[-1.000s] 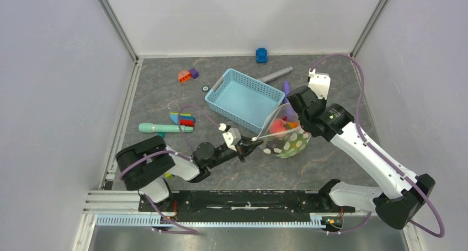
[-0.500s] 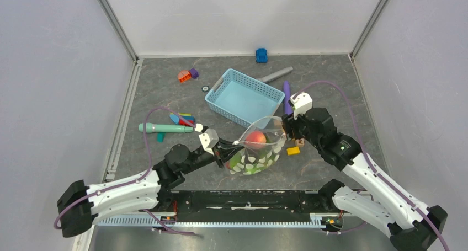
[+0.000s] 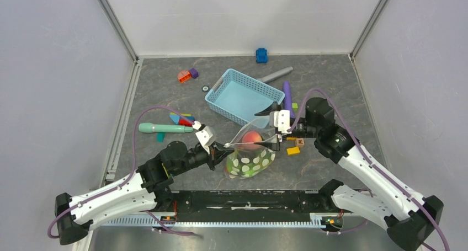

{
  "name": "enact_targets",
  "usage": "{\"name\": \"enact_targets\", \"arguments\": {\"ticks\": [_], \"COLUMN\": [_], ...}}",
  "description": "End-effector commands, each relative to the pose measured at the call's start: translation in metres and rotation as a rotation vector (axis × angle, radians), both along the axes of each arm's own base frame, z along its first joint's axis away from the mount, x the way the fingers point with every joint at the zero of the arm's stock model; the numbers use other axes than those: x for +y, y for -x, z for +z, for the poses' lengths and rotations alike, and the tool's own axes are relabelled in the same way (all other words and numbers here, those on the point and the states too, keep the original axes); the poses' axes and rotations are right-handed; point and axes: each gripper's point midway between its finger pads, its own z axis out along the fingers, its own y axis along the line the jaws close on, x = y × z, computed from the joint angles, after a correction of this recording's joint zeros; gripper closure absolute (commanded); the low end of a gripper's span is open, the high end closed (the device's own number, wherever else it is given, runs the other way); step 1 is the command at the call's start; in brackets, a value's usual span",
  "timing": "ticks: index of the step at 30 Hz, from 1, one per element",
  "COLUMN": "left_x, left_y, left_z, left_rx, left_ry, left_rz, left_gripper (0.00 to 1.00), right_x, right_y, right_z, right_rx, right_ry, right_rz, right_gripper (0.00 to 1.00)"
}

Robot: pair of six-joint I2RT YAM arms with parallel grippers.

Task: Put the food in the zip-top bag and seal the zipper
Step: Zip the zipper food storage bag at the center of the board.

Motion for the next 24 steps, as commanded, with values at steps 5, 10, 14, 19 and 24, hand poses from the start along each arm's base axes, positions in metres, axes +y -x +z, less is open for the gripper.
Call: {"name": "enact_targets", "arguments": {"ticks": [5, 10, 14, 19, 24], "left_x": [-0.001, -0.001, -0.001, -0.001, 0.000], "left_y": [0.006, 0.007, 0.007, 0.009, 0.011], "left_z": [0.017, 0.018, 0.017, 0.017, 0.019], "left_rx": [-0.014, -0.018, -0.022, -0.029, -0.041], "left_ry": [-0.007, -0.008, -0.010, -0.008, -0.001], "left_rz": [-0.042, -0.046, -0.050, -0.062, -0.070], "left_gripper": [0.98, 0.98, 0.98, 0.98, 0.98], "right_x": [0.039, 0.066, 0.087, 0.098, 0.102], "right_y": [0.040, 0.049, 0.054, 0.059, 0.057], "right_z": [0.047, 0.031, 0.018, 0.011, 0.005], "right_rx": [-0.148, -0.106, -0.068, -0.024, -0.007], "right_ry": [-0.096, -0.043, 0.043, 0.105, 0.133], "right_rz": [0.399, 0.417, 0.411, 0.436, 0.414], "right_gripper": [0.03, 0.05, 0.14, 0.32, 0.43]}}
